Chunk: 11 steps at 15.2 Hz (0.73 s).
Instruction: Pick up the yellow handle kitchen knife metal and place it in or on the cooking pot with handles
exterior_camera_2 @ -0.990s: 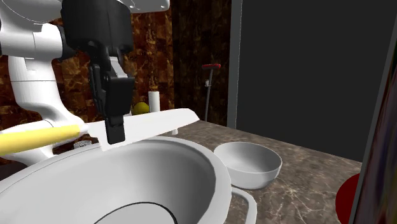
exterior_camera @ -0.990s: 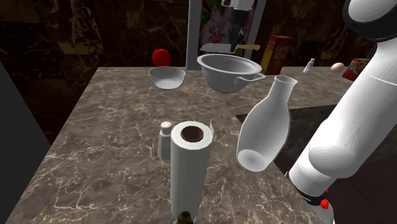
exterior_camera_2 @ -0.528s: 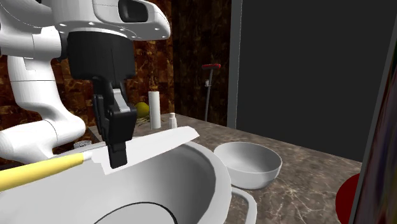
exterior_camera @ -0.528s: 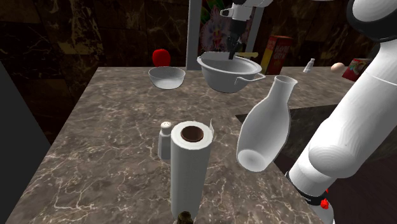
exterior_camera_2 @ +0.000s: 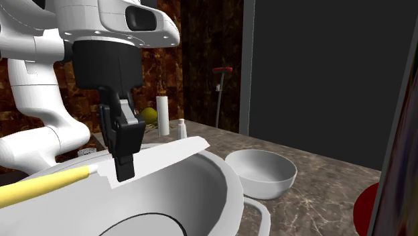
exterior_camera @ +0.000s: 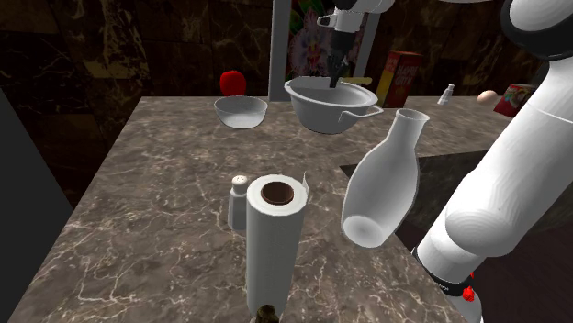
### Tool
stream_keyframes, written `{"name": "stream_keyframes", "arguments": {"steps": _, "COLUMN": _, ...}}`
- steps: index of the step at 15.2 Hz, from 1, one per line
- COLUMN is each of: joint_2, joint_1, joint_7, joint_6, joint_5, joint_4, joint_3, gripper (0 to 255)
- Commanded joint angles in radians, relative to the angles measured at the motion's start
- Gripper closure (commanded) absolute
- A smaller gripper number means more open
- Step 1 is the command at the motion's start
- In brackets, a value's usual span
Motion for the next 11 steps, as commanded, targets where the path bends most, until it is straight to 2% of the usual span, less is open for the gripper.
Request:
{"name": "stream_keyframes", "arguments": {"steps": 1, "joint_2": 0.0, "joint_1": 0.0, "joint_7": 0.0, "joint_6": 0.0, "joint_5": 0.0, "joint_4": 0.0, "joint_3": 0.0, "gripper": 0}}
{"name": "stream_keyframes", "arguments": {"steps": 6, "joint_2": 0.0, "joint_1": 0.0, "joint_7": 0.0, "joint_6": 0.0, "joint_5": 0.0, "joint_4": 0.0, "joint_3": 0.0, "gripper": 0}}
{"name": "stream_keyframes", "arguments": {"steps": 10, "joint_2": 0.017, "joint_1": -0.001, "joint_7": -0.004, "joint_6": -0.131, "joint_5": 0.005, "joint_4": 0.147, "joint_3": -0.001, "gripper": 0}}
{"name": "stream_keyframes", "arguments": {"steps": 11, "joint_2": 0.017, "joint_1": -0.001, "joint_7": -0.004, "joint_6": -0.131, "joint_5": 0.005, "joint_4": 0.147, "joint_3": -0.001, "gripper": 0}}
